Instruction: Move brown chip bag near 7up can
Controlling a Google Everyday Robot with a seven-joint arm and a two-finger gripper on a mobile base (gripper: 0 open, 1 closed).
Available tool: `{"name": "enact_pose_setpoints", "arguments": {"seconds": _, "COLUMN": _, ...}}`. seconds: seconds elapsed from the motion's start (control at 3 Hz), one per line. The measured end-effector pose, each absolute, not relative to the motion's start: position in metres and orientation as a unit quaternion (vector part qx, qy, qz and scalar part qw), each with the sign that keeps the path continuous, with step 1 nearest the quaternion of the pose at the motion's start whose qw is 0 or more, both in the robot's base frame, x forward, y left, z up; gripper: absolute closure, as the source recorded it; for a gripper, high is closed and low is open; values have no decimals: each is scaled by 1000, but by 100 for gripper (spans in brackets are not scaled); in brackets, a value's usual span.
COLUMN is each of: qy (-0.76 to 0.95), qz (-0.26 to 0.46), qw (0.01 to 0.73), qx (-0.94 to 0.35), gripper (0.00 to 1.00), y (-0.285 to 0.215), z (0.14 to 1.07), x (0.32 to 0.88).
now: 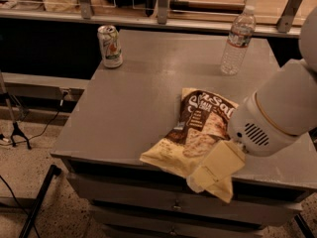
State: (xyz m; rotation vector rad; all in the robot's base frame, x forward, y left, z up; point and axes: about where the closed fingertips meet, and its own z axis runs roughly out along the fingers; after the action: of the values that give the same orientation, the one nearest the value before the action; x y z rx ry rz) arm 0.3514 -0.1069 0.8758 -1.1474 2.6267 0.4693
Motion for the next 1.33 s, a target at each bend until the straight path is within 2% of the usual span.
{"name": "enact_pose_setpoints", "arguments": {"seconds": 0.67, "qy": 897, "qz": 160, "qw": 119, "qx": -395, "gripper": 78, "y": -105, "z": 876, "x": 351}}
{"name": "enact_pose_setpoints", "arguments": {"seconds": 1.0, "qy": 897, "qz": 160, "qw": 119, "qx": -396, "gripper": 99, "y": -104, "z": 876, "x": 352}}
{"name": "enact_pose_setpoints", "arguments": {"seconds": 1.33, "qy": 896, "qz": 160, "qw": 119, "qx": -396, "gripper": 100, "y": -104, "z": 876, "x": 352}}
